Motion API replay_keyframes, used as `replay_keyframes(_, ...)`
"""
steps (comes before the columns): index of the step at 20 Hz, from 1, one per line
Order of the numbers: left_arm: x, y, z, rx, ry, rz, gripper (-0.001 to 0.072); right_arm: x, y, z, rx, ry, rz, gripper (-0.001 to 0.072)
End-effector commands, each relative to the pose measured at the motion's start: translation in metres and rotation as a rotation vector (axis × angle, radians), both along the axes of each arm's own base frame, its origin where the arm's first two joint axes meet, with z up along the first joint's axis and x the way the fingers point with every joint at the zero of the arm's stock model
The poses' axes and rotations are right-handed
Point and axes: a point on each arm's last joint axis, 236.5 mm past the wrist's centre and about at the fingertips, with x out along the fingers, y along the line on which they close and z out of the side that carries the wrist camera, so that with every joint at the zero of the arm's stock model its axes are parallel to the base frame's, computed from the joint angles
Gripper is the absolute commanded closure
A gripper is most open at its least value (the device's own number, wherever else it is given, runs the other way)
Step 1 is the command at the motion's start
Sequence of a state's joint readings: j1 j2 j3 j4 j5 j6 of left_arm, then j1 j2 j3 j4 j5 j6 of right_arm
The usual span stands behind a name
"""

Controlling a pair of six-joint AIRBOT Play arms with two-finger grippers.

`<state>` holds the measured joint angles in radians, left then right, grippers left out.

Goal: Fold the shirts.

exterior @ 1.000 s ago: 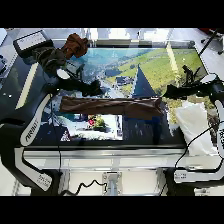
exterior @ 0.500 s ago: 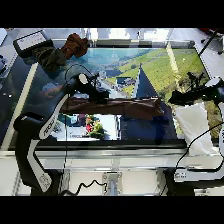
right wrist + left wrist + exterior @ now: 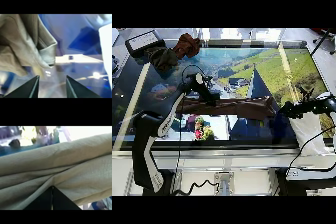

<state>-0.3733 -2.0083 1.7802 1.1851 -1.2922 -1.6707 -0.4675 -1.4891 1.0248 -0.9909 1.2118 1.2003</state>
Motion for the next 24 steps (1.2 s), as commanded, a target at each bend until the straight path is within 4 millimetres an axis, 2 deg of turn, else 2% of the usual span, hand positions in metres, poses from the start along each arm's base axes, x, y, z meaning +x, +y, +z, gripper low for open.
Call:
replay_keyframes(1, -0.004, 0.0, -0.004, 0.016, 0.014, -0.012, 0.0698, 0.008, 0.005, 0.001, 0.097, -0.061, -0.065, 0.0305)
replay_keyframes(2, -0.005, -0.003, -0.004, 0.011, 0.016, -0.014, 0.0698, 0.008, 0.008, -0.001, 0.114, -0.055, -0.064, 0.0275)
replay_keyframes(7, -0.009, -0.014, 0.001, -0.033, 0.029, -0.01, 0.0697, 0.016, 0.039, -0.019, 0.283, -0.01, -0.082, 0.0274)
replay_keyframes(10, -0.009, -0.015, 0.001, -0.035, 0.031, -0.01, 0.0697, 0.018, 0.038, -0.033, 0.286, 0.007, -0.103, 0.0274)
replay_keyframes(13, -0.009, -0.014, 0.001, -0.035, 0.029, -0.013, 0.0697, 0.022, 0.035, -0.034, 0.274, -0.021, -0.094, 0.0274)
replay_keyframes(16, -0.015, -0.013, 0.001, -0.03, 0.045, -0.04, 0.0697, 0.042, 0.025, -0.017, 0.249, -0.085, -0.07, 0.0274)
replay_keyframes(21, -0.017, -0.011, 0.001, -0.026, 0.054, -0.045, 0.0697, 0.089, 0.0, 0.036, 0.178, -0.228, -0.03, 0.0275)
replay_keyframes(24, -0.02, -0.011, 0.001, -0.023, 0.065, -0.049, 0.0697, 0.107, -0.027, 0.045, 0.057, -0.268, -0.047, 0.0275)
